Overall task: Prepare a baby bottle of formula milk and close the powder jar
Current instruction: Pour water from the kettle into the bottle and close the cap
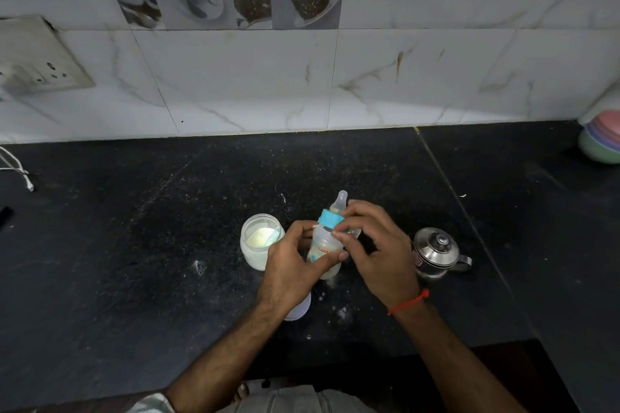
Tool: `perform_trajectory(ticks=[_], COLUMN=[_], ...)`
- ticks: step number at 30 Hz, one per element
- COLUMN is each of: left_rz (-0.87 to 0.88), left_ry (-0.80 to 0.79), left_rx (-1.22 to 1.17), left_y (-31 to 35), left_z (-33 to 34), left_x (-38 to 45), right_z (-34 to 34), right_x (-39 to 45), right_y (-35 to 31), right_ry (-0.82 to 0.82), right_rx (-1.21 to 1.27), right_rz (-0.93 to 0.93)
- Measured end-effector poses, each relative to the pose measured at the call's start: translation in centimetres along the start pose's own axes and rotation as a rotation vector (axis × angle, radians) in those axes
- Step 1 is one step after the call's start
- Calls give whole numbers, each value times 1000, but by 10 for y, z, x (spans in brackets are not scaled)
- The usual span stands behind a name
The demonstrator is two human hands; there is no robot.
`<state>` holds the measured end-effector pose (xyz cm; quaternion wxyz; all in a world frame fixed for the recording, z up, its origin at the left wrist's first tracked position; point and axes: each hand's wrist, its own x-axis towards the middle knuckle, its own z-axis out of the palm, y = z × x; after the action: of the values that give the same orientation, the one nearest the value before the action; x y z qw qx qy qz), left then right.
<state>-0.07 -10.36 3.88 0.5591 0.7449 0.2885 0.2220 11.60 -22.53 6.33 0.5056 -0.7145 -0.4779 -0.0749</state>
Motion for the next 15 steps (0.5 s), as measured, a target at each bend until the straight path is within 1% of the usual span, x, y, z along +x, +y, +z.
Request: perform_trajectory(ticks=[3, 5, 7, 10, 11, 14, 15], left_rz=[11, 16, 30, 68, 89, 139, 150], left_ry=[10, -2, -29, -75, -90, -122, -128], left_rx=[9, -1, -20, -38, -35, -22, -21], left_y=[1, 1, 2, 6, 7, 11, 13], left_z=[-1, -2, -2, -3, -3, -4, -4], left_x=[0, -1, -3, -5, -6, -5, -5], right_z=[2, 1, 1, -3, -6, -15, -18], right_x=[-5, -7, -6, -1, 1, 7, 8], right_y=[-4, -7, -8, -9, -9, -6, -4], right_ry=[-62, -93, -65, -27, -52, -247, -285], right_rx=[29, 78, 152, 459, 511, 508, 512], right_rz=[-85, -91, -1, 238, 294, 389, 404])
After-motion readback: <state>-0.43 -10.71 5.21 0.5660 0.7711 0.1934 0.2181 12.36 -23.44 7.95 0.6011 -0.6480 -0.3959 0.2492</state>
